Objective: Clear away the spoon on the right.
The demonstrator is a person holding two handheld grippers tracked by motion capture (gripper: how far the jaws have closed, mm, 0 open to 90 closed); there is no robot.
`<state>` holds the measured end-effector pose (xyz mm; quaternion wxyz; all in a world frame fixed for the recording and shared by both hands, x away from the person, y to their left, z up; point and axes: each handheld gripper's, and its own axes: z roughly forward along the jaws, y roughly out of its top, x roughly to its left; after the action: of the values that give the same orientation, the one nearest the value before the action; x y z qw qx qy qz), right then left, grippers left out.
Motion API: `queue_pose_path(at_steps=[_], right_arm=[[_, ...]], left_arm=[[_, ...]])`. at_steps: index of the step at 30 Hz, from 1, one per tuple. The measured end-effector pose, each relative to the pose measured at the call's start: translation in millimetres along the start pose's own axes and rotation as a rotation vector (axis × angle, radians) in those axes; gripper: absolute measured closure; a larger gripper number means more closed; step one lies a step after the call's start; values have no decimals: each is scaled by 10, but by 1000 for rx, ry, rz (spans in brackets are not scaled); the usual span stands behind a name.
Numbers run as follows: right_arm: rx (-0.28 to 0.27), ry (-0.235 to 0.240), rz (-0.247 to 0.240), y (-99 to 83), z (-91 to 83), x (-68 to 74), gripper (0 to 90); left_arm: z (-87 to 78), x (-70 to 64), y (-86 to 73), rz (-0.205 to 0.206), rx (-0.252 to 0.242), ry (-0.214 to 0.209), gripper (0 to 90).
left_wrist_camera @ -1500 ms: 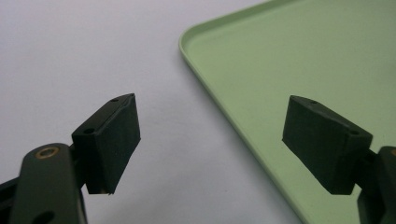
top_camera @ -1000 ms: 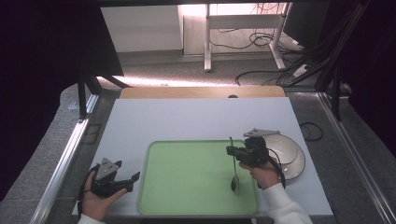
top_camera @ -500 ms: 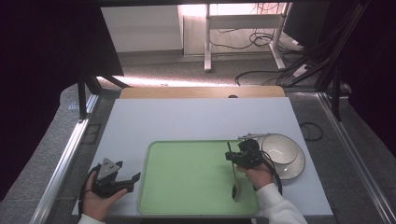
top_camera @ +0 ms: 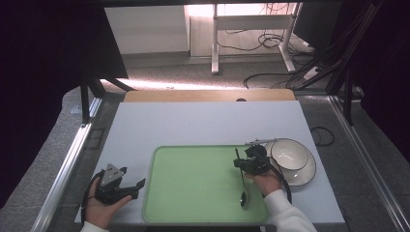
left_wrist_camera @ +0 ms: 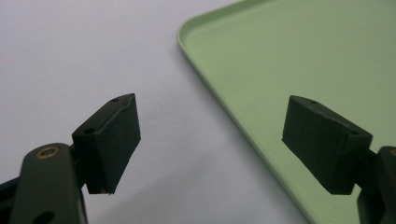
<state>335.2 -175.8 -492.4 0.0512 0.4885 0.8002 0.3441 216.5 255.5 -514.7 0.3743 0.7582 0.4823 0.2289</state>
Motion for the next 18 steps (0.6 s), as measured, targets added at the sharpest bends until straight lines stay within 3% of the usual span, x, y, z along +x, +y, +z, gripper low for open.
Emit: queue_pose_path(at_steps=[10, 18], right_arm=[[36, -42, -21, -40, 74, -8, 817], [37, -67, -29, -45, 85, 2, 725]], left_arm=[[-1, 1, -2, 3, 1, 0, 187], [-1, 3, -3, 3, 2, -2, 188]])
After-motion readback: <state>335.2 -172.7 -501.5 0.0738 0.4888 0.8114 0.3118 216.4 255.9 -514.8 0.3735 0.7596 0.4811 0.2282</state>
